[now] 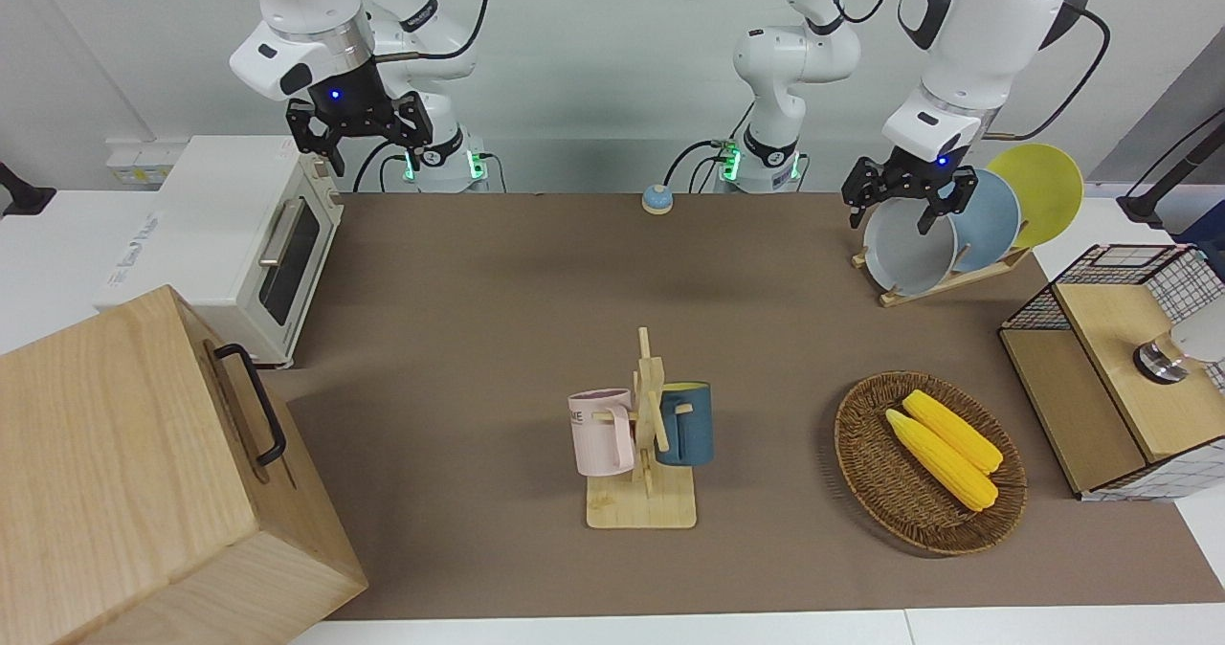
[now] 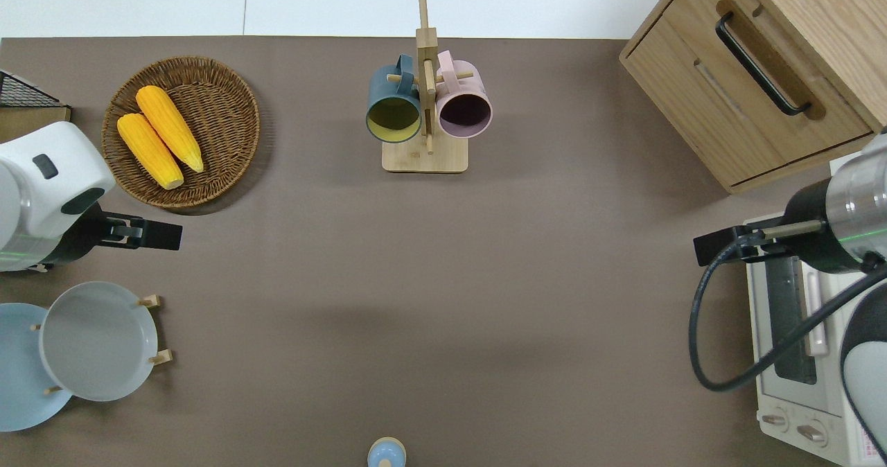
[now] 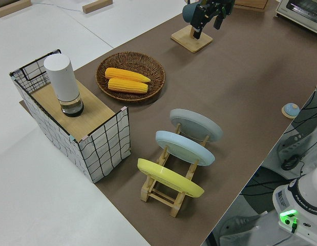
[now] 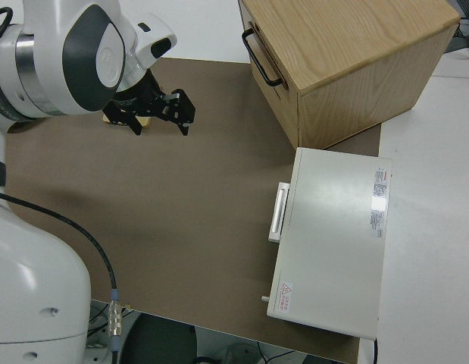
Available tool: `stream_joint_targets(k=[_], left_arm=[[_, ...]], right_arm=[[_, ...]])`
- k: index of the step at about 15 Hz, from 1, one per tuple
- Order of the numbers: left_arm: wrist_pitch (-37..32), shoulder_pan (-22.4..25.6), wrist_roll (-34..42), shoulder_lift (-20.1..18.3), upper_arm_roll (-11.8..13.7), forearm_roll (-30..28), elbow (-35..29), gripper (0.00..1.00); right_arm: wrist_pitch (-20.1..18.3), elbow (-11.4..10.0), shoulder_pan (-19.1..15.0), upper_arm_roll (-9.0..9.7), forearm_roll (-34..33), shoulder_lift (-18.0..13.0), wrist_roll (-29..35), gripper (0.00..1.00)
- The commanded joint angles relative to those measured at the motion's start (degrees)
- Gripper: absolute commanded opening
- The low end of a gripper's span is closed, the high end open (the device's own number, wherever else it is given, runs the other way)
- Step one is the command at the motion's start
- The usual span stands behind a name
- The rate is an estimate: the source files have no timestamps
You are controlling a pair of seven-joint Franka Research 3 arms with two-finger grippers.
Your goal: Pick gray plate from low plate rack and place it on table with left arm
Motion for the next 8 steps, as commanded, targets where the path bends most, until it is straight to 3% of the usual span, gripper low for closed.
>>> stream_joint_targets(k=[1,8], left_arm=[[0.43,-0.15,-0.84,-1.11,0.12,0.26,-1.81,1.0],[-0.02,0.2,-0.14,-0.93,0.12,0.18,-1.81,1.0]], right_arm=[[-0.82,0.35,-0.56,0.33,0.59,-0.14,0.01,0.99],[-0.82,0.35,-0.56,0.33,0.59,-0.14,-0.08,0.99]])
